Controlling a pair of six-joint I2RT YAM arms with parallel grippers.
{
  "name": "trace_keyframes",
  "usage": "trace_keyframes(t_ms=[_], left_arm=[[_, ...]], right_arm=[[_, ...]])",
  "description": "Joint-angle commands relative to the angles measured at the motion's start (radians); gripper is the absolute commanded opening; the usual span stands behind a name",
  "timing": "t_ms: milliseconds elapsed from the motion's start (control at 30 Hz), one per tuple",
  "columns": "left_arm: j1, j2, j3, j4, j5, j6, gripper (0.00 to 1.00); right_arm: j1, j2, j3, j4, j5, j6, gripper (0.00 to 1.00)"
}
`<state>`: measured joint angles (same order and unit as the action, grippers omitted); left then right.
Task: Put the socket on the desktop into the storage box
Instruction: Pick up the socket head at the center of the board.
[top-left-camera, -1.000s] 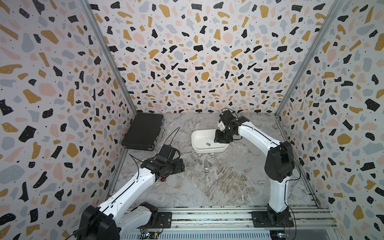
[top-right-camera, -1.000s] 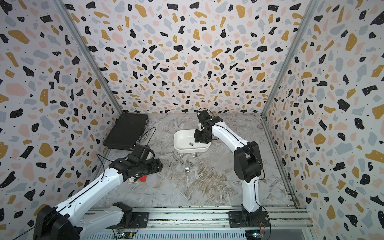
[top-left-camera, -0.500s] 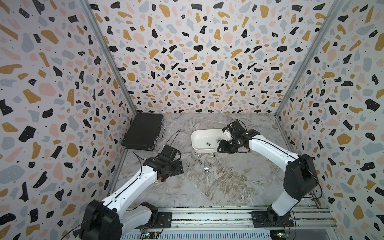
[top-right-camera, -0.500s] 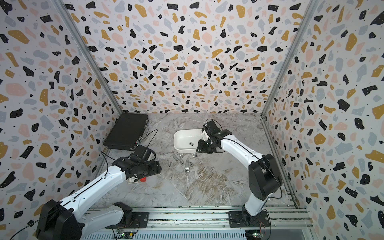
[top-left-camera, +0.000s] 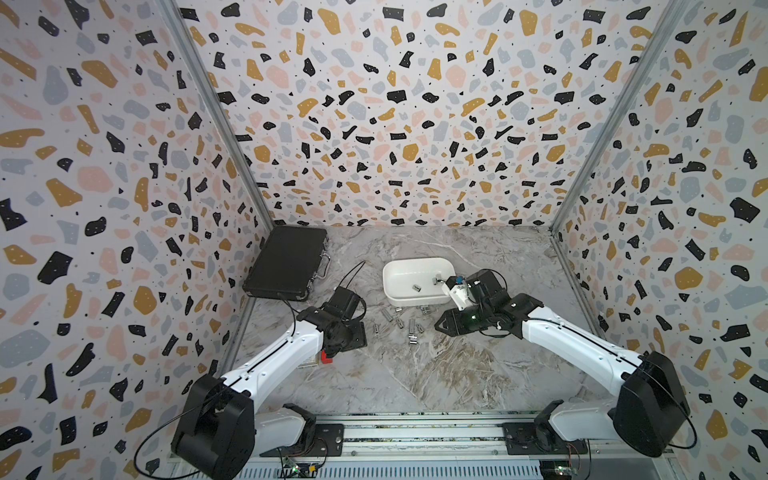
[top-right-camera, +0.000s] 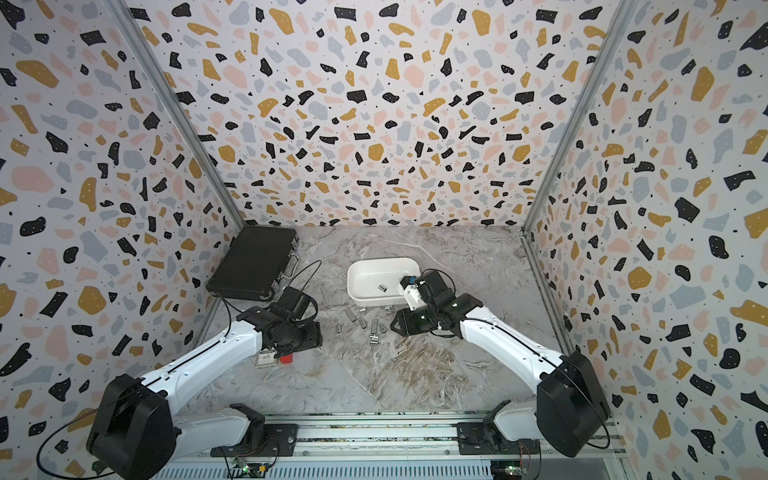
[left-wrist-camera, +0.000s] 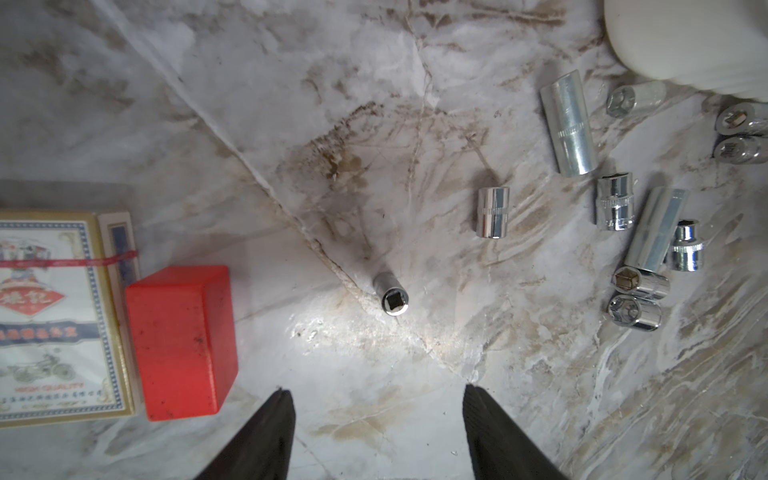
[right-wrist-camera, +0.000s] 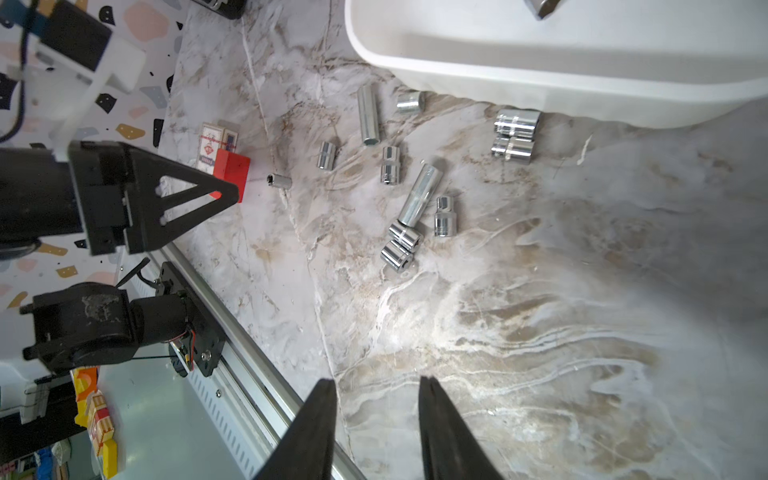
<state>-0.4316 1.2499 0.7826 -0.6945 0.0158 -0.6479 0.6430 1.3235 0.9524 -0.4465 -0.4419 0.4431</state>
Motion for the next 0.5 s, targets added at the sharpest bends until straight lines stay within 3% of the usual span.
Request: trace_keyframes(t_ms=[0, 467], left_arm=[[0.008, 0.028, 0.028, 0.011, -0.019, 0.000, 0.67], [0.008, 0.165, 0.078, 0.039, -0.046, 0.010, 0.57]], right_arm=[[0.016, -0.060, -0.032, 0.047, -0.022, -0.035, 0.38], [0.047, -0.128, -0.100, 0.070, -0.024, -0.049, 0.38]])
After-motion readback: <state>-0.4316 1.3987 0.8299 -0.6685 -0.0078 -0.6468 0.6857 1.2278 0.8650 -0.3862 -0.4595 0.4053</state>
